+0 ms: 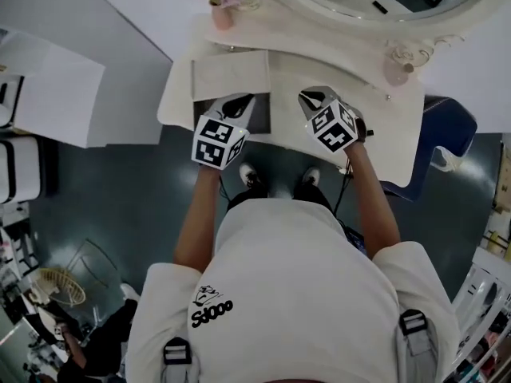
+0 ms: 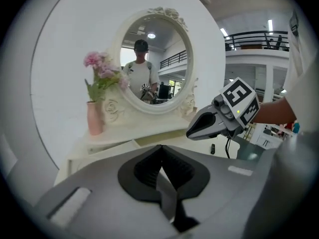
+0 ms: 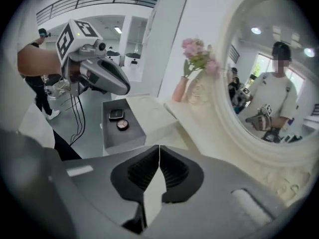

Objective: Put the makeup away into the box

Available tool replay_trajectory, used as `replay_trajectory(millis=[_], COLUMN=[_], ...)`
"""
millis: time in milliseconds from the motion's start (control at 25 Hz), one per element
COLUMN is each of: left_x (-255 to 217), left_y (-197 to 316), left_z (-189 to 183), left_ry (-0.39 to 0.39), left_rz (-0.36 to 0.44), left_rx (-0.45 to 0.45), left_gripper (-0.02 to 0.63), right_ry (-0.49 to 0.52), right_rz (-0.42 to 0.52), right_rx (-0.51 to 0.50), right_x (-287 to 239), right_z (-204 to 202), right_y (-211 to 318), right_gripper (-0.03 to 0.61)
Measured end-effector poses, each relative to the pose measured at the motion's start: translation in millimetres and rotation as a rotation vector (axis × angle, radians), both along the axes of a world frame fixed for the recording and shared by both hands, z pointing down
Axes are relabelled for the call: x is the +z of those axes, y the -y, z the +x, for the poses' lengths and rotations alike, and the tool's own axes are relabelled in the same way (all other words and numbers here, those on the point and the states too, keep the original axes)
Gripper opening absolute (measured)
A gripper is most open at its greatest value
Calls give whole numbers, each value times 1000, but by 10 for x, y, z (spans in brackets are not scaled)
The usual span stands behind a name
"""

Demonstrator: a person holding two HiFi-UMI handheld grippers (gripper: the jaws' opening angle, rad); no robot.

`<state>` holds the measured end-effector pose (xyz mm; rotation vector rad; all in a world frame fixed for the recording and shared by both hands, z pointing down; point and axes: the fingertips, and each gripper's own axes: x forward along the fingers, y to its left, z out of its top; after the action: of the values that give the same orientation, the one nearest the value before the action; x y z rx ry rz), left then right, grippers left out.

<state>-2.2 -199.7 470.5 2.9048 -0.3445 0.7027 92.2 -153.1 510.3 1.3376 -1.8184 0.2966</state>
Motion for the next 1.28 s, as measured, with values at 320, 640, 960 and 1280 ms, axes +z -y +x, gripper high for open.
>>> replay_trajectory(millis=[320, 640, 960, 1280], left_x=[-100, 146, 1070, 1756], left_y=[-814, -1736, -2463, -2614], left_z=[1162, 2078, 2576, 2696], left_ry=[12, 61, 253, 400], left_rz=[29, 20, 13, 113], left_rx=[279, 492, 670, 646], left_gripper=[18, 58, 144, 161], right_ry=[75, 118, 177, 228], right_rz=[52, 72, 71, 14], right_rx=[382, 601, 729, 715], right_x=[-147, -96, 186, 544], right_z=[1175, 1868, 2209, 2226], right_y=[-1203, -2219, -2942, -3305], right_gripper=[2, 2, 3, 3])
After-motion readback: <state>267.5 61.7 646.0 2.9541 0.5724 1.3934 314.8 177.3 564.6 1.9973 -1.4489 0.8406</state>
